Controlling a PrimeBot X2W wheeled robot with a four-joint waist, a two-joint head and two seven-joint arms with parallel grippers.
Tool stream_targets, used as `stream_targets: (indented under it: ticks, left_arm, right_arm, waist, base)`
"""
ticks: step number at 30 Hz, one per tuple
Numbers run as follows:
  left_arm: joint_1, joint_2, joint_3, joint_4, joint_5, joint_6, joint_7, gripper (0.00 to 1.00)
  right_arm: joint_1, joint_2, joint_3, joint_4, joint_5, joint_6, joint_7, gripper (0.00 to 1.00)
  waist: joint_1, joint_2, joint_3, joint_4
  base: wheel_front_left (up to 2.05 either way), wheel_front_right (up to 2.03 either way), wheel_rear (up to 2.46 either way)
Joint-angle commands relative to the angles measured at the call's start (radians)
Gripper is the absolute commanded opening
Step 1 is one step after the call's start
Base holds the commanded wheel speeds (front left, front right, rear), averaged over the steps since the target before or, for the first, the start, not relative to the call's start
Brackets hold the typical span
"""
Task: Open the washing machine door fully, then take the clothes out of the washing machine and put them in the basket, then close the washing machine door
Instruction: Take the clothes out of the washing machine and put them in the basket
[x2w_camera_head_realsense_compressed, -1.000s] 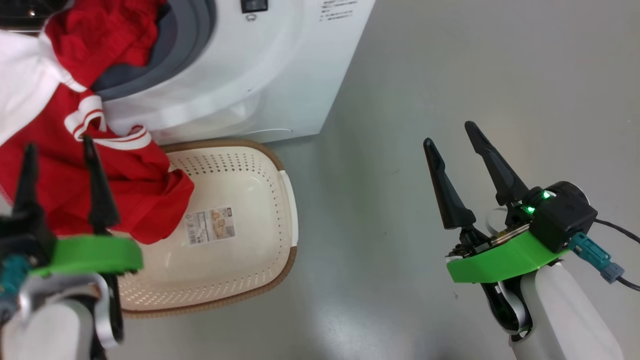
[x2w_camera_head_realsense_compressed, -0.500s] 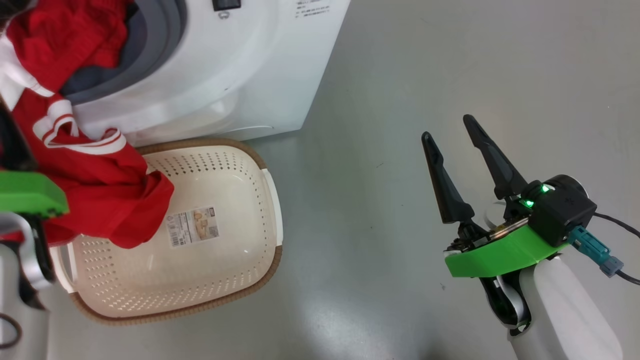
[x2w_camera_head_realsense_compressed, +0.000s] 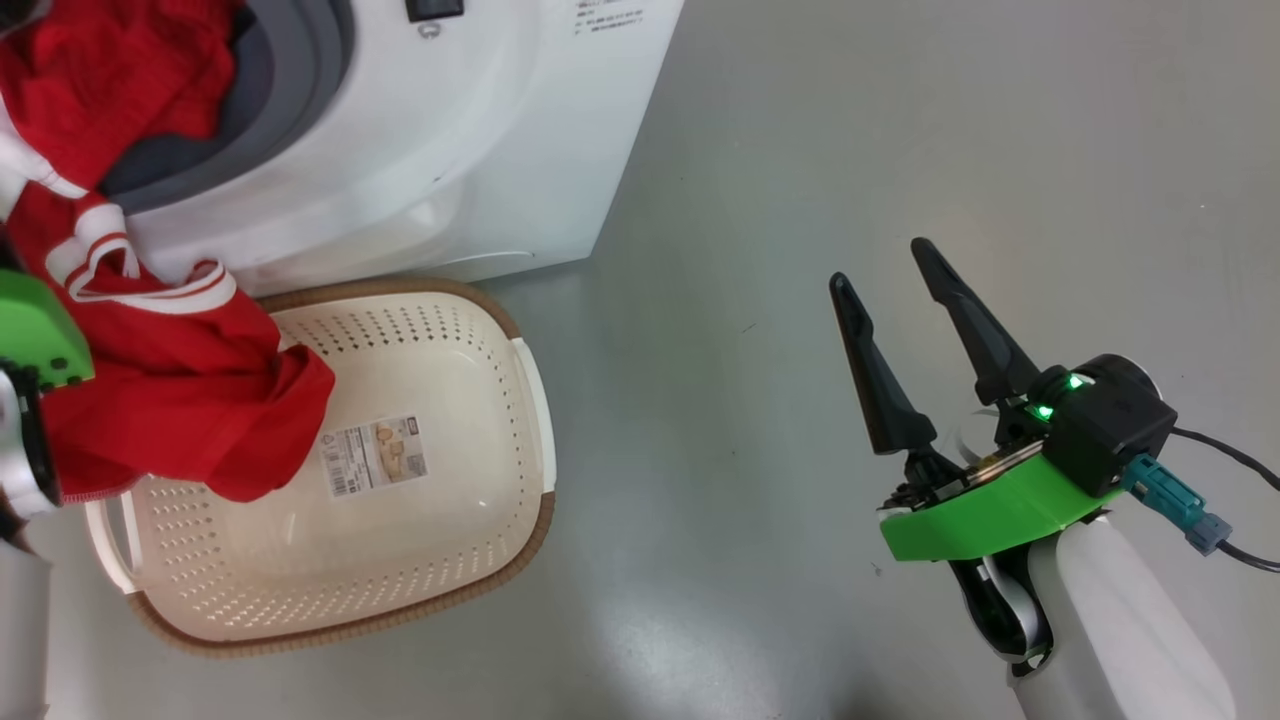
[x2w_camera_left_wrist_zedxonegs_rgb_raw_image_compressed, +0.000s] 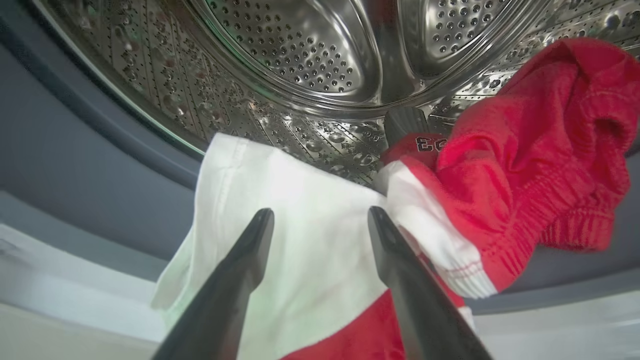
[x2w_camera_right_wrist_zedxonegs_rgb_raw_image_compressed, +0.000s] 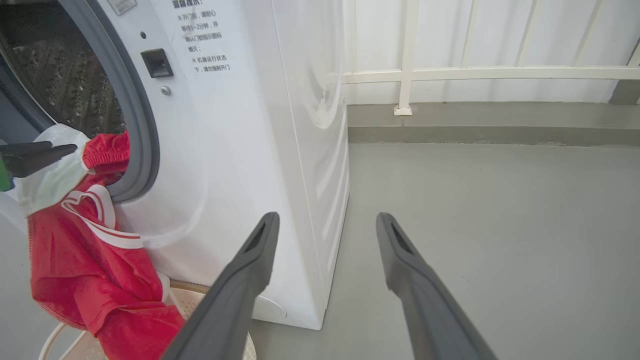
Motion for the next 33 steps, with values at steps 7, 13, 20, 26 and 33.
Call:
stream_targets:
  ticks: [7,13,20,26,33]
  left_arm:
    - [-0.030,0.071,-0.013,-0.011,0.016,-0.018,0.147,1.00]
    - [-0.025,0.087,-0.032,0.006,0.021,-0.018,0.243,1.00]
    - [-0.028,0.103,-0.039,0.012,0.025,-0.010,0.276,1.00]
    - [-0.036,0.115,-0.044,0.025,0.018,-0.019,0.288,0.11]
    - [-0.040,0.115,-0.059,0.023,0.014,-0.027,0.269,0.00]
  right_arm:
    - [-0.003,0.005,0.033,-0.015,0.018,0.000,-0.006,1.00]
    - [-0.008,0.005,0.045,-0.013,0.030,0.000,-0.006,1.00]
    - [-0.015,0.005,0.050,-0.015,0.040,0.000,-0.006,1.00]
    - [-0.019,0.005,0.046,-0.016,0.046,0.000,-0.006,1.00]
    - [-0.026,0.005,0.040,-0.020,0.046,0.000,-0.006,1.00]
  waist:
    - [0.0000,0.0000,-0.002,-0.014]
    - [0.0000,0.0000,0.001,-0.032]
    - [0.0000,0.0000,0.018,-0.049]
    - [0.0000,0.0000,0.030,-0.054]
    - [0.0000,0.0000,0.036,-0.050]
  base:
    - [0.00,0.00,0.00]
    - [0.00,0.00,0.00]
    - [0.00,0.00,0.00]
    - [0.00,0.00,0.00]
    - [0.00,0.00,0.00]
